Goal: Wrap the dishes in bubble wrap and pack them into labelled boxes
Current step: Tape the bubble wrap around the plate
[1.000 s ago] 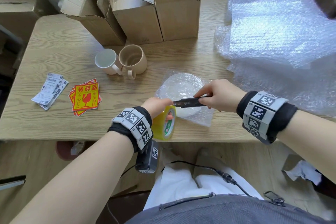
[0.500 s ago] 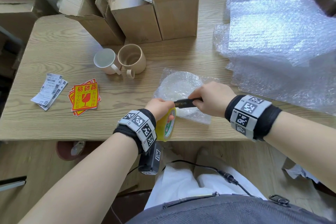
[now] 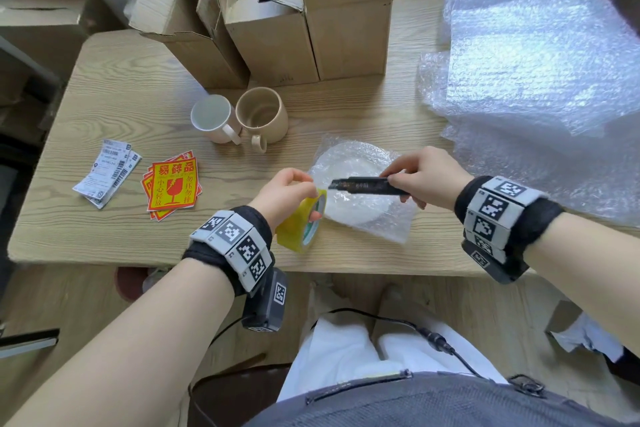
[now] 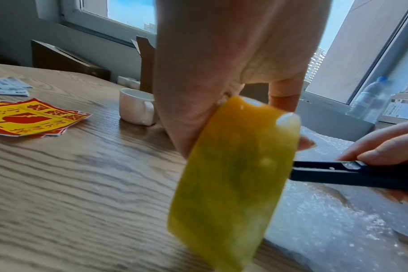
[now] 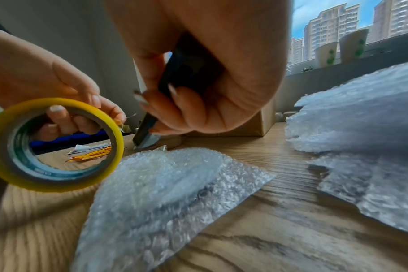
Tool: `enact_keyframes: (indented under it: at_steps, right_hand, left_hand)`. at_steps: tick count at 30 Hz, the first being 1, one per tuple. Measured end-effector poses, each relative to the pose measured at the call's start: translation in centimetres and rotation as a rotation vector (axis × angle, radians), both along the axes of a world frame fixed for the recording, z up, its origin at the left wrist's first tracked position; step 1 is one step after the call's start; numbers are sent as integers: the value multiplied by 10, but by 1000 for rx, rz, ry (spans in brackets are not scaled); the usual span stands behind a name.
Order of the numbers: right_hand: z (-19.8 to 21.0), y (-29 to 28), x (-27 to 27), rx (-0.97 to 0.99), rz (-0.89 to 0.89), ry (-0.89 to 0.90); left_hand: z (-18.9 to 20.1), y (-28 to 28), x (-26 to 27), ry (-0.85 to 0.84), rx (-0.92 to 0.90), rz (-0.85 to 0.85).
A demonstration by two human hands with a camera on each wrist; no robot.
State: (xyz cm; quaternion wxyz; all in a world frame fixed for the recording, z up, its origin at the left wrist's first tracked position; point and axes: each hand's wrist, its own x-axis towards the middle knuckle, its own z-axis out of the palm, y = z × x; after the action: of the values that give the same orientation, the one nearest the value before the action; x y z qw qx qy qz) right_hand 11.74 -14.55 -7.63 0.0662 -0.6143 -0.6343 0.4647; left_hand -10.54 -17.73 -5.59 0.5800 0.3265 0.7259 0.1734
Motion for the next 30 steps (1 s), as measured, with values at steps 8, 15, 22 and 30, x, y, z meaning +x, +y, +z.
enact_keyframes:
  at_steps: [8, 15, 22, 30]
  right_hand:
    - [-17, 20, -24, 80, -125, 45]
    - [-37, 23, -48, 33, 40, -363]
    - [-7, 21, -117, 313, 125, 28]
    - [-4, 28, -173, 169, -141, 291]
  left_hand:
    - [4, -3, -16, -77, 7, 82]
    - [13, 3, -44, -110, 61, 122]
    - [16, 12, -61, -160, 86, 109]
    - [11, 20, -80, -159, 112, -17]
